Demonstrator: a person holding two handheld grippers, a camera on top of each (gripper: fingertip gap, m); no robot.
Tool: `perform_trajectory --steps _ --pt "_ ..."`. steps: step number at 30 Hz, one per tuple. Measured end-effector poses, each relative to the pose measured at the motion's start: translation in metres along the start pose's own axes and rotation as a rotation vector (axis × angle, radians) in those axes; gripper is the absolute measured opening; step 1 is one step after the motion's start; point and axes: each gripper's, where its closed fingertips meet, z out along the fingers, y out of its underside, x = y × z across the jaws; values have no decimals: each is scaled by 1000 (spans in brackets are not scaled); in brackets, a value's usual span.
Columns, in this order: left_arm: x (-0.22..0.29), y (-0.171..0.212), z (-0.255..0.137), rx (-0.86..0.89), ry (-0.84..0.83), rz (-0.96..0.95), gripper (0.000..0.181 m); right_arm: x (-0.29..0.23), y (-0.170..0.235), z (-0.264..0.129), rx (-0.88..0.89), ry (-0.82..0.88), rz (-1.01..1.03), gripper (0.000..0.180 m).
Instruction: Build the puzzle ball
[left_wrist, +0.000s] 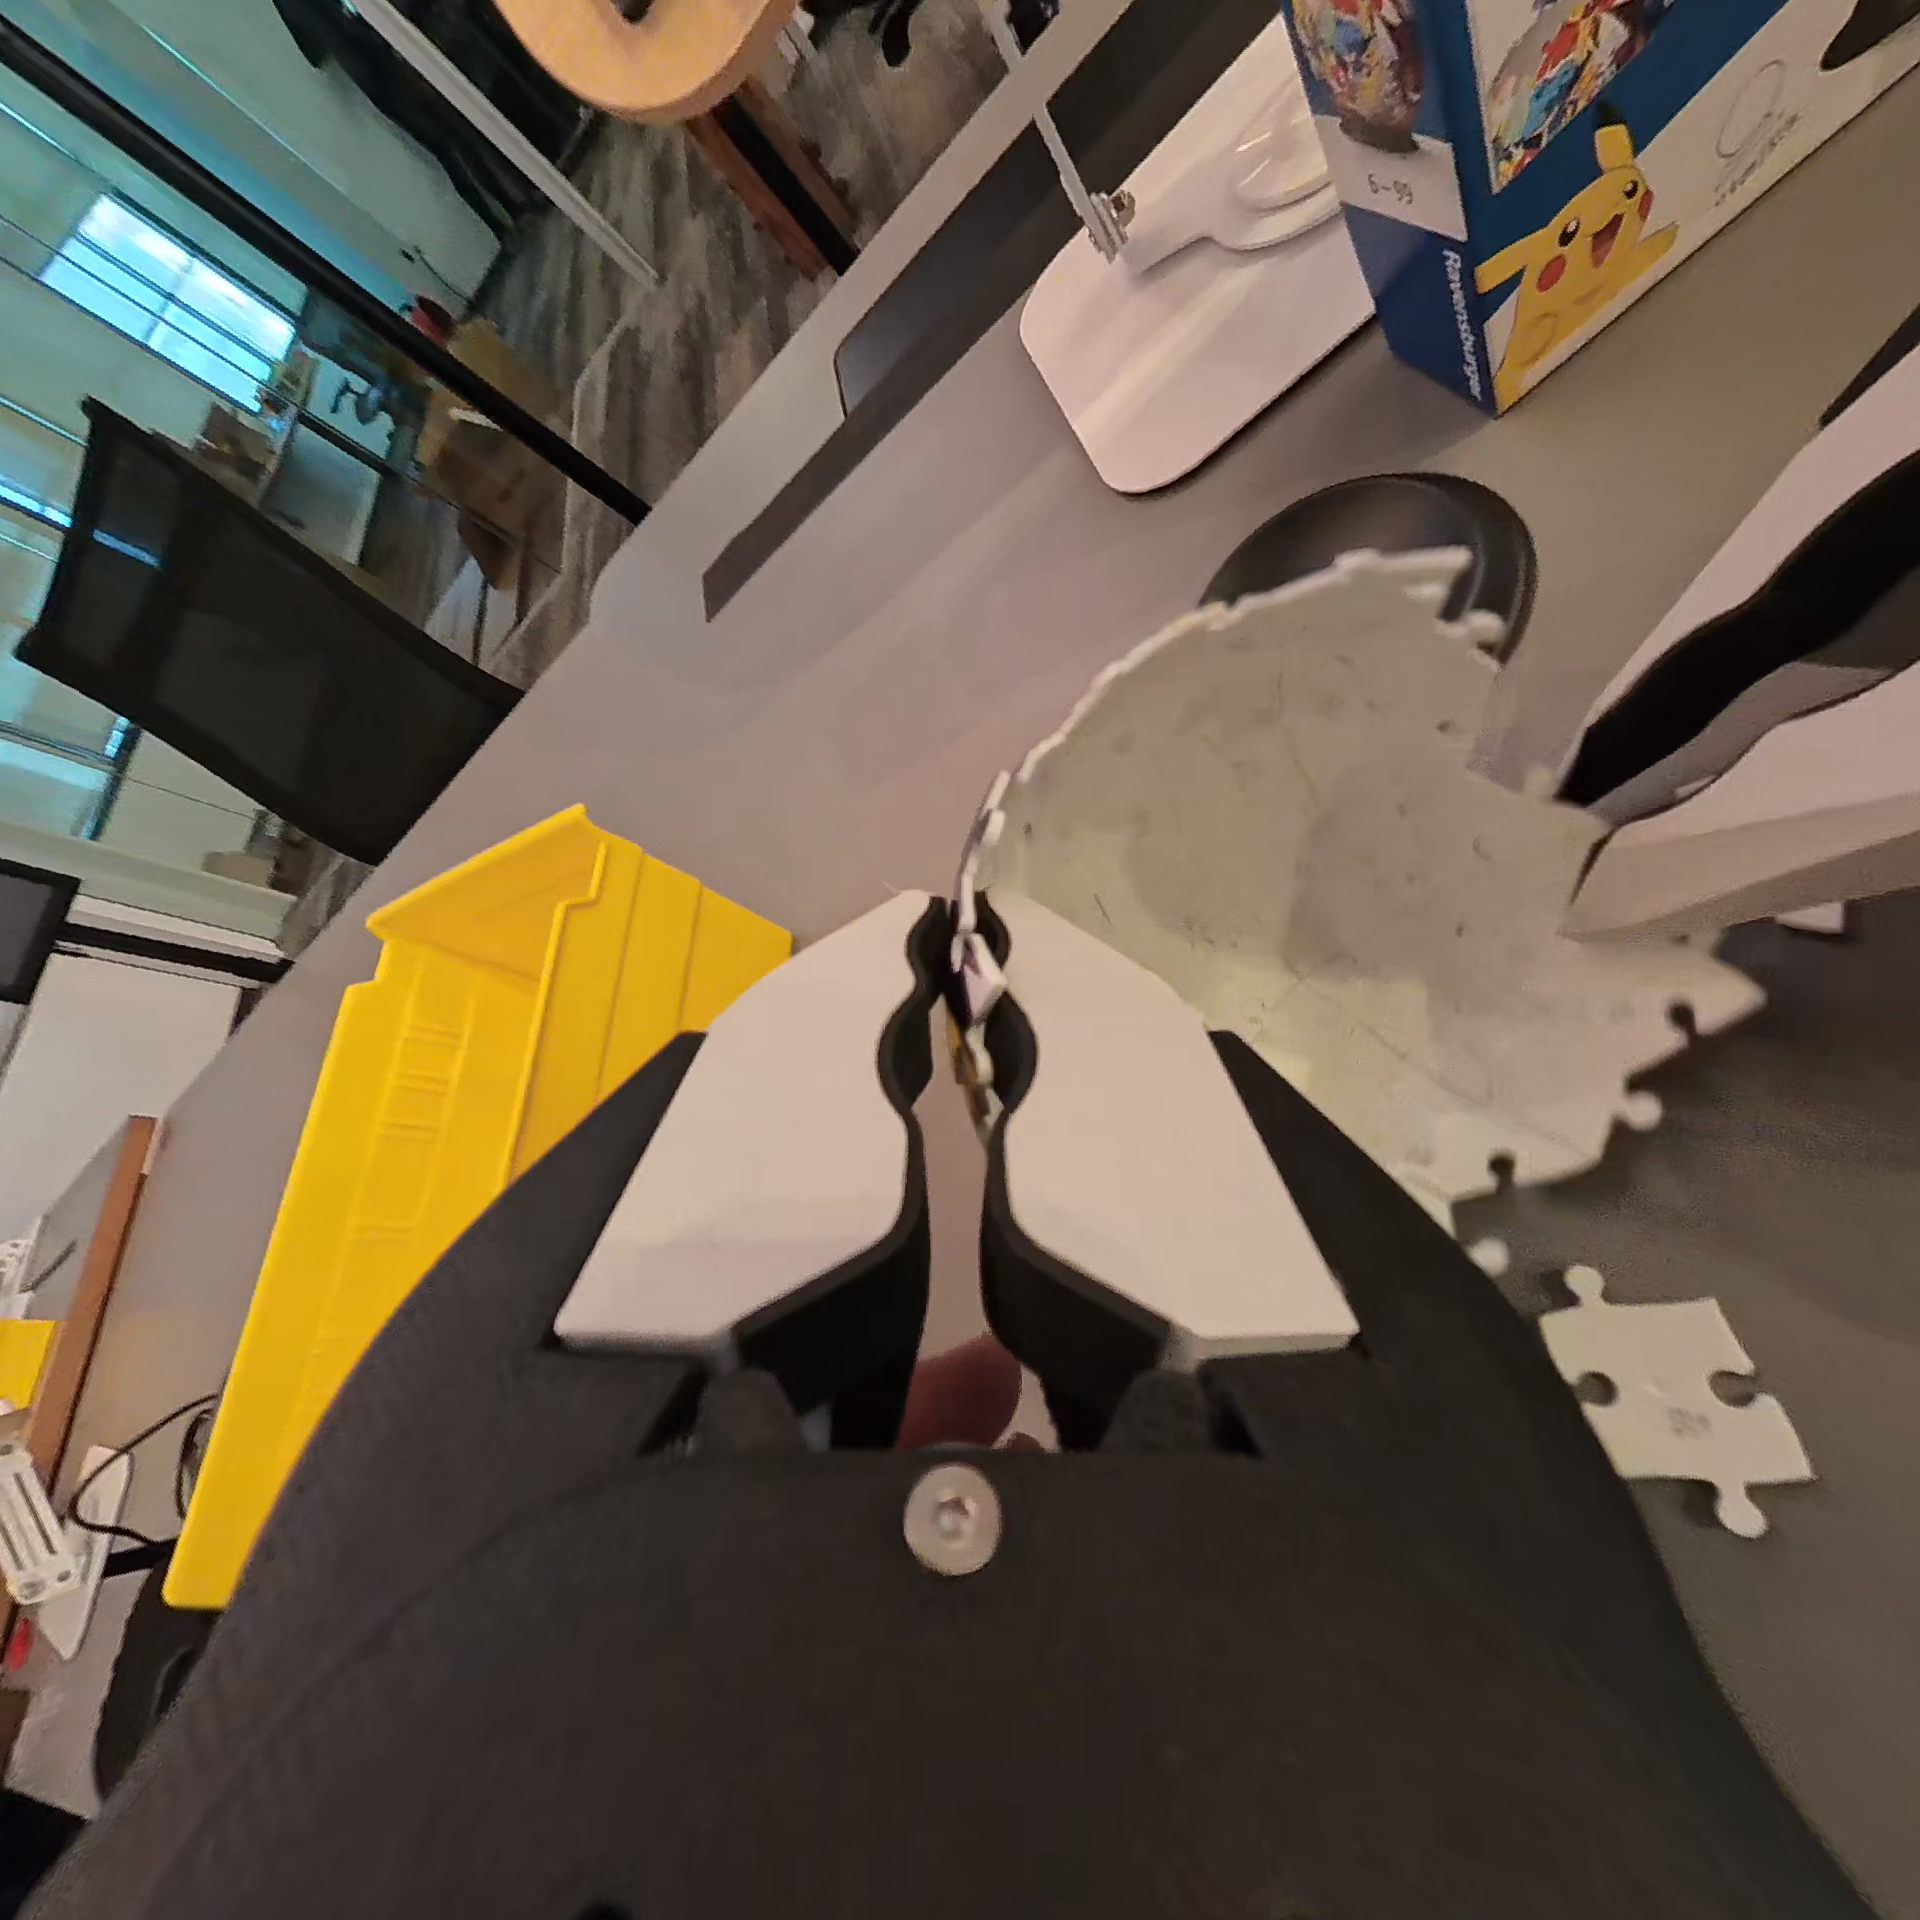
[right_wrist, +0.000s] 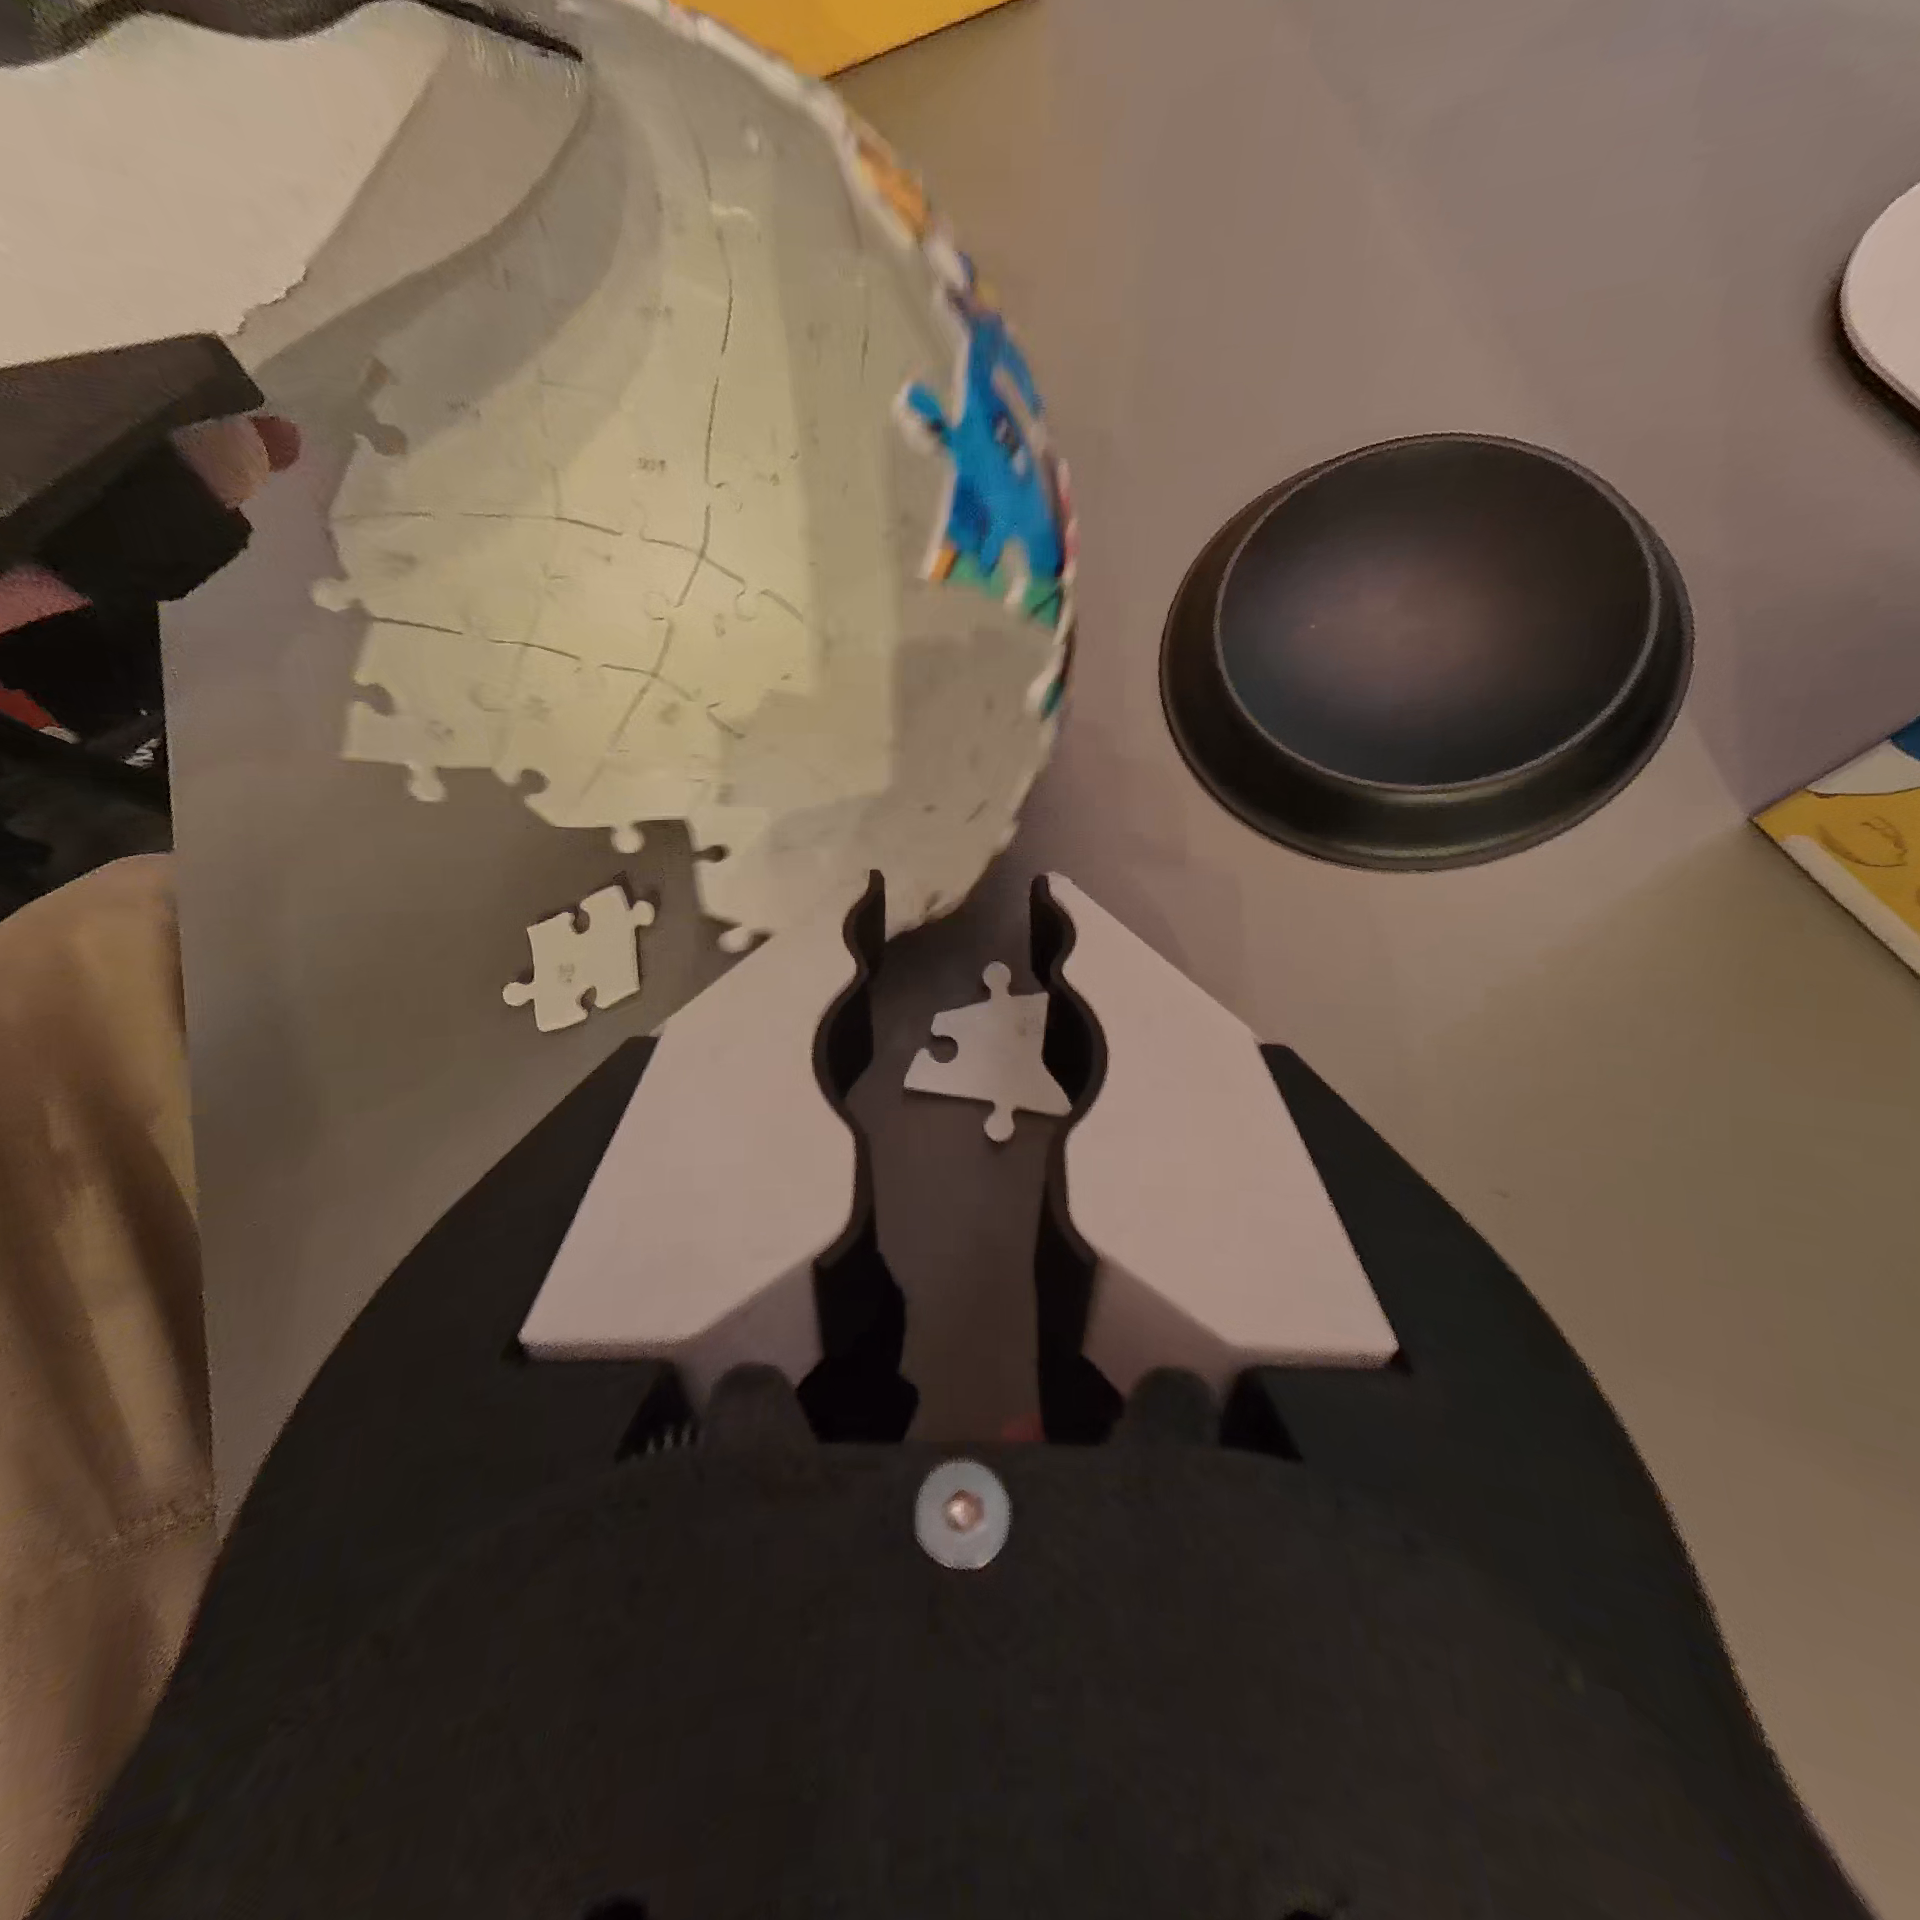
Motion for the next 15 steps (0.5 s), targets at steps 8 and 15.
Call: perform_trajectory --steps 8,15 --pt "-17 -5 6 76 -98 20 3 18 10 -23 -36 15 -25 27" --pt "-16 -9 8 95 -120 16 3 13 30 -20 -146 20 -63 22"
